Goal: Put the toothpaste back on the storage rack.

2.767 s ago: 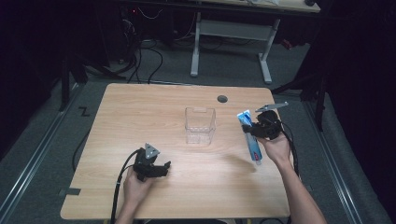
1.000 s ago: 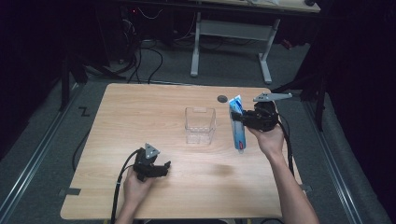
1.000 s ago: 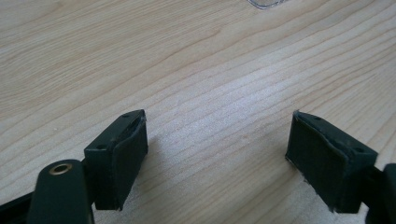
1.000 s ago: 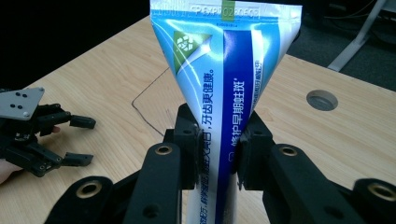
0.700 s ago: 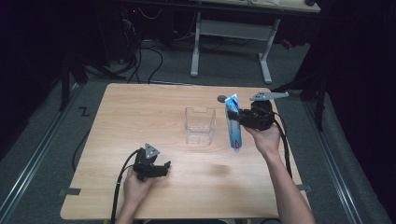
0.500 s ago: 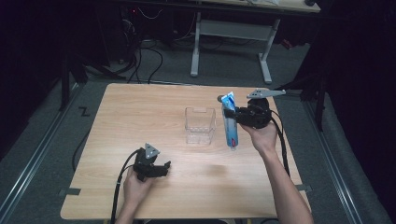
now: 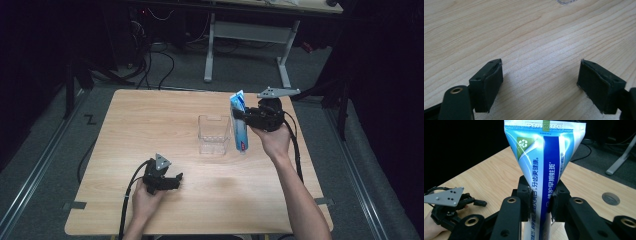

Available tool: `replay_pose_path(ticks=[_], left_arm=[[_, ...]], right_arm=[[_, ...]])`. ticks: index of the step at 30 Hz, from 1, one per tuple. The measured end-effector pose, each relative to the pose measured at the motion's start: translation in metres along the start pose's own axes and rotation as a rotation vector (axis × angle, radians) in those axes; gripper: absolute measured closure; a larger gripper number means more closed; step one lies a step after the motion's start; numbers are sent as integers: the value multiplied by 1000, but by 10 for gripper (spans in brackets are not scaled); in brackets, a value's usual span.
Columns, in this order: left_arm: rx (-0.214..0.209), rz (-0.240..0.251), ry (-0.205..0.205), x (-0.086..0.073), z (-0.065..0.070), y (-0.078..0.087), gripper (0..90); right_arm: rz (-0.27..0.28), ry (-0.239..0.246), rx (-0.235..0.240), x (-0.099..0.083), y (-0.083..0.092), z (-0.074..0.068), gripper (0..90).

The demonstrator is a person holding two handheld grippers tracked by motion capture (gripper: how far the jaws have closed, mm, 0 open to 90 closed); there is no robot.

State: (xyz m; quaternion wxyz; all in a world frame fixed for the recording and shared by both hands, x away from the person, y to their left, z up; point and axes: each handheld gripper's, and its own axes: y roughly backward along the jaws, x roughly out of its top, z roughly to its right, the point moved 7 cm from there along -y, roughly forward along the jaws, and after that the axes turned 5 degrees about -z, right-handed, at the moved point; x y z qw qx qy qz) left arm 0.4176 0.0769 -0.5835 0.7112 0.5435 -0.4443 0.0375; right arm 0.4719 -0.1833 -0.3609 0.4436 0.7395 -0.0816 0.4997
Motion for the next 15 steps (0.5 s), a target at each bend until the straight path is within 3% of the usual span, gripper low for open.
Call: replay_pose_path(ticks=[15], left_arm=[[0, 0, -1, 0, 0, 0, 205]], right_arm=[[38, 1, -17, 21, -9, -3, 732]])
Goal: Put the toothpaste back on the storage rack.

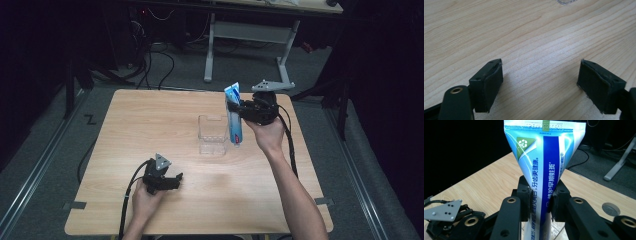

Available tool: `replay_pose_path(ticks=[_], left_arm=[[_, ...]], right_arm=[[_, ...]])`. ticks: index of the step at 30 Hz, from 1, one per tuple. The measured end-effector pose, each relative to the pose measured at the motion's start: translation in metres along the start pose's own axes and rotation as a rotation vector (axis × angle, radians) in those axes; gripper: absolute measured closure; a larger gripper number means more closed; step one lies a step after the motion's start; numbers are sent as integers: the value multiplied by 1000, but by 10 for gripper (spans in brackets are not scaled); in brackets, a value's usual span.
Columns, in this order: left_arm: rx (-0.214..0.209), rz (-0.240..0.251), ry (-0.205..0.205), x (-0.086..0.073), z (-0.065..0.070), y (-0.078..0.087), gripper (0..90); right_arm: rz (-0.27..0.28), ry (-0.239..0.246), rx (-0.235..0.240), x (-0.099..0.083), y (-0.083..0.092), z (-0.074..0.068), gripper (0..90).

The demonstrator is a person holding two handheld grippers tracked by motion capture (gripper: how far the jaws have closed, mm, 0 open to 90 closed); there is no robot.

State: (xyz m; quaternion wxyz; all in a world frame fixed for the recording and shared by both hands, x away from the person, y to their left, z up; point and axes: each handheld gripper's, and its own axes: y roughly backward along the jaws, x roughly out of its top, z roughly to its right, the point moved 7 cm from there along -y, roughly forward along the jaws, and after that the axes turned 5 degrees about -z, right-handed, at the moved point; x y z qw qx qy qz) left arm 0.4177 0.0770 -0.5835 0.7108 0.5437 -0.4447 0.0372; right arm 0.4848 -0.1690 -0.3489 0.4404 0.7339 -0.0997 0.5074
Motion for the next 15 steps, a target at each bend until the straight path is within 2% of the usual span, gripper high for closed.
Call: replay_pose_path(ticks=[8, 15], left_arm=[[1, 1, 2, 0, 0, 0, 206], [2, 1, 2, 0, 0, 0, 207]], right_arm=[[13, 7, -7, 11, -12, -3, 730], [33, 0, 16, 23, -25, -8, 730]])
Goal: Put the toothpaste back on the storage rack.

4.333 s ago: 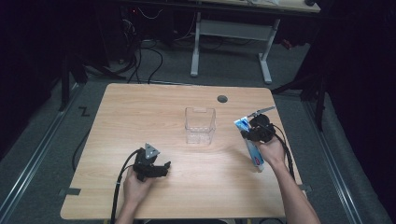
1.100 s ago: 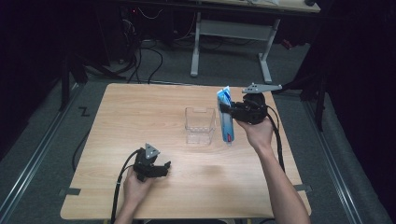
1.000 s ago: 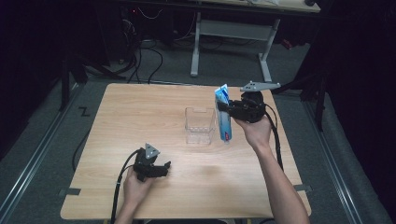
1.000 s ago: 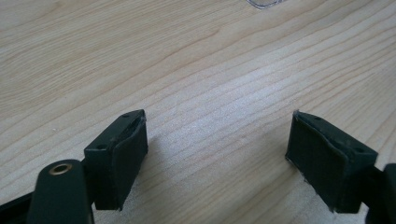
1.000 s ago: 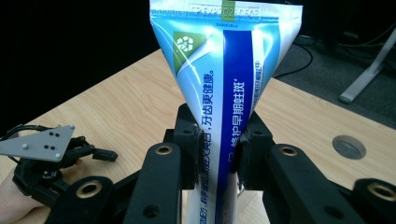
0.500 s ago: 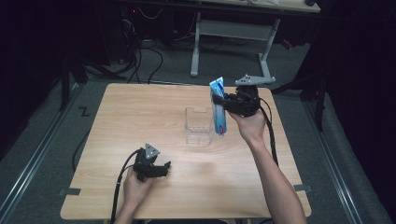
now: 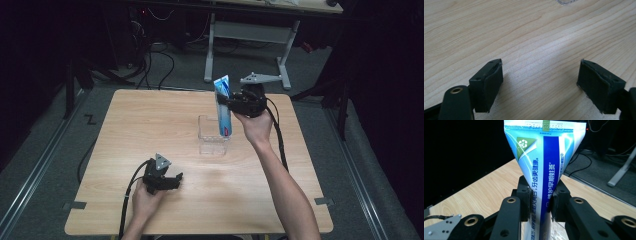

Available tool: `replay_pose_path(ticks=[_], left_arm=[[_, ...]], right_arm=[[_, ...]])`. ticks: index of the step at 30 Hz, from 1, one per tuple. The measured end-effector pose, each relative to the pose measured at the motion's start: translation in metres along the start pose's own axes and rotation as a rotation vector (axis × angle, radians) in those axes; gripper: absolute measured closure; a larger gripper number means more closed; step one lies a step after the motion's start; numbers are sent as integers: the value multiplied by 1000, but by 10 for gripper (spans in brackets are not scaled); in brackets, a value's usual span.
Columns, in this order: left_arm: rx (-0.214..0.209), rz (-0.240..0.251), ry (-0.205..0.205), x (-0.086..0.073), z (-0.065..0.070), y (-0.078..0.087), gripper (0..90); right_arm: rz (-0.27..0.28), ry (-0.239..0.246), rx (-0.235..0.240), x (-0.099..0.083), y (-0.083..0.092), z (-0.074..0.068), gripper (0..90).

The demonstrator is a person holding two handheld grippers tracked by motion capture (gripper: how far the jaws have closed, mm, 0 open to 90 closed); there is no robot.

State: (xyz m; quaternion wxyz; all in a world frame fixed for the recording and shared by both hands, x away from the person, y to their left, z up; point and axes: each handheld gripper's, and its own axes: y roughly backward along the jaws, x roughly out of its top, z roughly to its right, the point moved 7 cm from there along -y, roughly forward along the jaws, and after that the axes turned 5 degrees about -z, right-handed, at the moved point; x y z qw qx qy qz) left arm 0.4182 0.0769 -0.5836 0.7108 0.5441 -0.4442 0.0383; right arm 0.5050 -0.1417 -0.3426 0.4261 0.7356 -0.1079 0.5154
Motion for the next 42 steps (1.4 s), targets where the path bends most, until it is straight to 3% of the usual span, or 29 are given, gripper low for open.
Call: replay_pose_path(ticks=[4, 8, 10, 18, 24, 37, 42], left_arm=[[1, 1, -1, 0, 0, 0, 207], [0, 1, -1, 0, 0, 0, 207], [0, 2, -1, 0, 0, 0, 207], [0, 2, -1, 0, 0, 0, 207], [5, 2, 2, 1, 0, -1, 207], [5, 2, 5, 1, 0, -1, 212], [4, 3, 3, 1, 0, -1, 209]], right_arm=[[-11, 13, -12, 5, -15, -4, 728], [-20, -20, -19, 2, -30, -4, 728], [-20, -10, -41, 4, -39, -4, 728], [-21, -24, -66, -3, -43, 5, 724], [20, -47, -106, -13, -46, 18, 721], [-70, -44, -145, -40, -60, 30, 720], [-108, -28, -152, -50, -65, 29, 720]])
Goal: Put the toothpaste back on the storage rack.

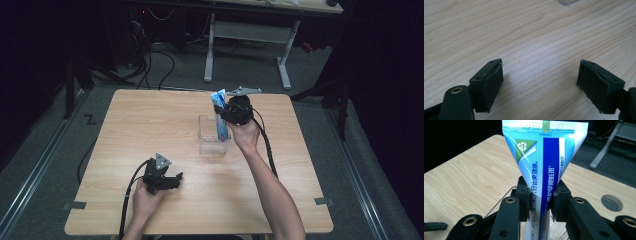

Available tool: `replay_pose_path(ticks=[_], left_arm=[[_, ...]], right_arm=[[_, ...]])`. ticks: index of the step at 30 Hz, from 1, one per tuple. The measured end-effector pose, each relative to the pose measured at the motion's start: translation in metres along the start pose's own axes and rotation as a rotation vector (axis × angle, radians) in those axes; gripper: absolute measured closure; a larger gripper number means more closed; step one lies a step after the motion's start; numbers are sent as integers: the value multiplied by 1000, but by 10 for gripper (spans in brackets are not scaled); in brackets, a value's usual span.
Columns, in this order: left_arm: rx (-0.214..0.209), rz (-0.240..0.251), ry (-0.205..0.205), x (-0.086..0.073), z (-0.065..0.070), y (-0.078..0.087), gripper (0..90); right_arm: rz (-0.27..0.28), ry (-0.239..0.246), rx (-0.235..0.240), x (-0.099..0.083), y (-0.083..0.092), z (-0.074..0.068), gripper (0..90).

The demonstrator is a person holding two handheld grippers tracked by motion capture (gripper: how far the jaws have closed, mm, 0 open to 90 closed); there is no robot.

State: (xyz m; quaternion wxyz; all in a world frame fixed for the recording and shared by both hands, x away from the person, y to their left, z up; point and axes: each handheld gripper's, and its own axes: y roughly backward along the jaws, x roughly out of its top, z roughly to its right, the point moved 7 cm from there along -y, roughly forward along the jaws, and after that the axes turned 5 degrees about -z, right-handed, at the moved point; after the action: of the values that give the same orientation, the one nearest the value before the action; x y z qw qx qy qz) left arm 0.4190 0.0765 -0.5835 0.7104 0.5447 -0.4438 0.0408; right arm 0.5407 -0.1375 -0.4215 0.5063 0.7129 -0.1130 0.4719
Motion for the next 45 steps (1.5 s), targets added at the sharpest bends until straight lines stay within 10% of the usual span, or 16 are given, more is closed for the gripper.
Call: replay_pose_path(ticks=[27, 45], left_arm=[[-1, 0, -2, 0, 0, 0, 207], [-2, -1, -1, -1, 0, 1, 207]], right_arm=[[-72, -13, 39, -29, -10, -1, 715], [-69, -174, 47, -37, -12, 24, 695]])
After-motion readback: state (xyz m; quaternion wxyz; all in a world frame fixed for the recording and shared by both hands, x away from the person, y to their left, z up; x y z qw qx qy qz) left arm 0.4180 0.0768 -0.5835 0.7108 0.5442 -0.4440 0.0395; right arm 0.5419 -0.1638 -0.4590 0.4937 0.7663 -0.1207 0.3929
